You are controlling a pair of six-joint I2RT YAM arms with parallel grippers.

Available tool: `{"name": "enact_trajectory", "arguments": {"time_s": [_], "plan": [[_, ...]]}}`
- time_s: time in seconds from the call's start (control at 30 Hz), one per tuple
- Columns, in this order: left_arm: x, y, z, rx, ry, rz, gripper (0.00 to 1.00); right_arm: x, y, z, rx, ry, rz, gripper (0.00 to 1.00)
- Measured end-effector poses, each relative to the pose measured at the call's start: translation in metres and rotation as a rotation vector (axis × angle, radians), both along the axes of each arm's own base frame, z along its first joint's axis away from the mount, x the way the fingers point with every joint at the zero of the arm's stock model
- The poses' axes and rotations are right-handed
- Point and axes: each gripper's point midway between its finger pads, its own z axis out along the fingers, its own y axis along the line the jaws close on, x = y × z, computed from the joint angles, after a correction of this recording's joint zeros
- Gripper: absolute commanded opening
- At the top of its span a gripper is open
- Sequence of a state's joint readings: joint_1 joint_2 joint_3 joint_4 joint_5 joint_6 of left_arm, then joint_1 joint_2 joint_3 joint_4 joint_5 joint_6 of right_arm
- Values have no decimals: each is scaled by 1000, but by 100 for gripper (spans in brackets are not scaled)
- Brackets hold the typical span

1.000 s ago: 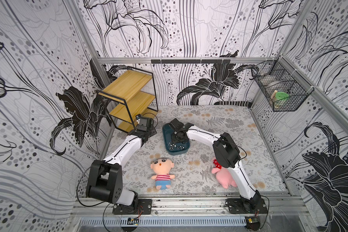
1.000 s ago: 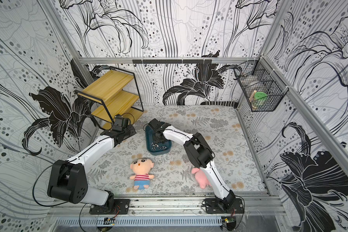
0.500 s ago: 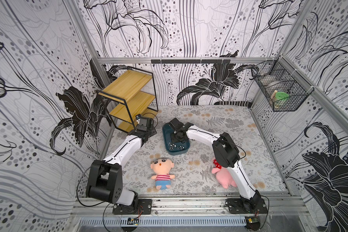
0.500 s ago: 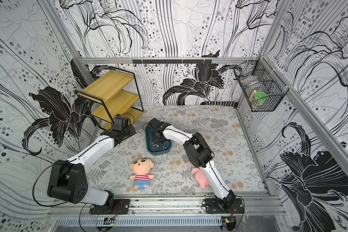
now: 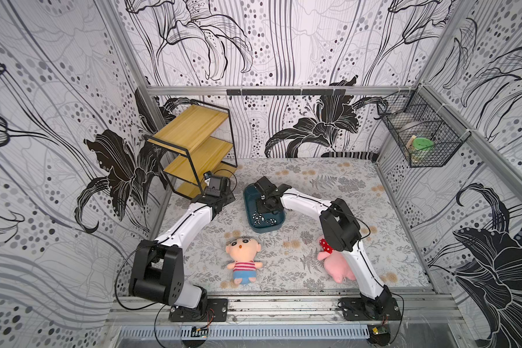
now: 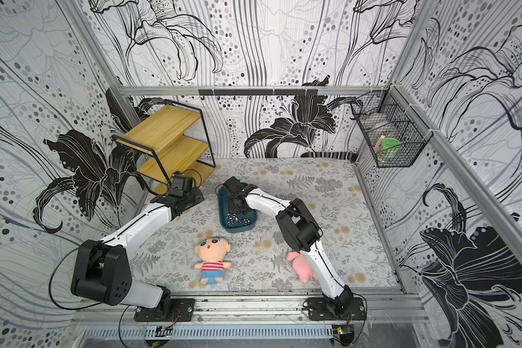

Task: Take out the wing nut from the storage box
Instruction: Pick up the wing nut from the storage box, then place the wing nut at the center of the board.

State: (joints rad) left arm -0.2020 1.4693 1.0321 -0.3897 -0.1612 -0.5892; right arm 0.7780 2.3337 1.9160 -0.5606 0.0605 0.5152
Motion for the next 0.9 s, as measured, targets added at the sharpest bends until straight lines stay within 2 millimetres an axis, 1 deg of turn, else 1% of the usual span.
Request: {"name": "enact_trajectory", "arguments": {"time_s": [0.13,0.4,0.53,0.63,0.73,0.77,0.83,0.9], "plan": [[0,0,0,0,0,0,32,1,-1,13,10,-21,-1,7],[0,0,0,0,0,0,32,3,-1,36,32,-56,-2,6],[0,0,0,0,0,0,32,3,-4,47,31,-77,-6,6],[0,0,0,0,0,0,32,3,-10,60,33,-100,-5,6],[0,0,0,-1,0,0,32,4,-20,77,40,-126,-13,6],[0,0,0,-1,0,0,32,5,-26,83,41,-135,-21,6],[0,-1,0,-1,0,-1,32,6,-42,91,43,-143,-44,6],[0,-1,0,-1,0,-3,32,9,-66,95,36,-147,-79,5]]}}
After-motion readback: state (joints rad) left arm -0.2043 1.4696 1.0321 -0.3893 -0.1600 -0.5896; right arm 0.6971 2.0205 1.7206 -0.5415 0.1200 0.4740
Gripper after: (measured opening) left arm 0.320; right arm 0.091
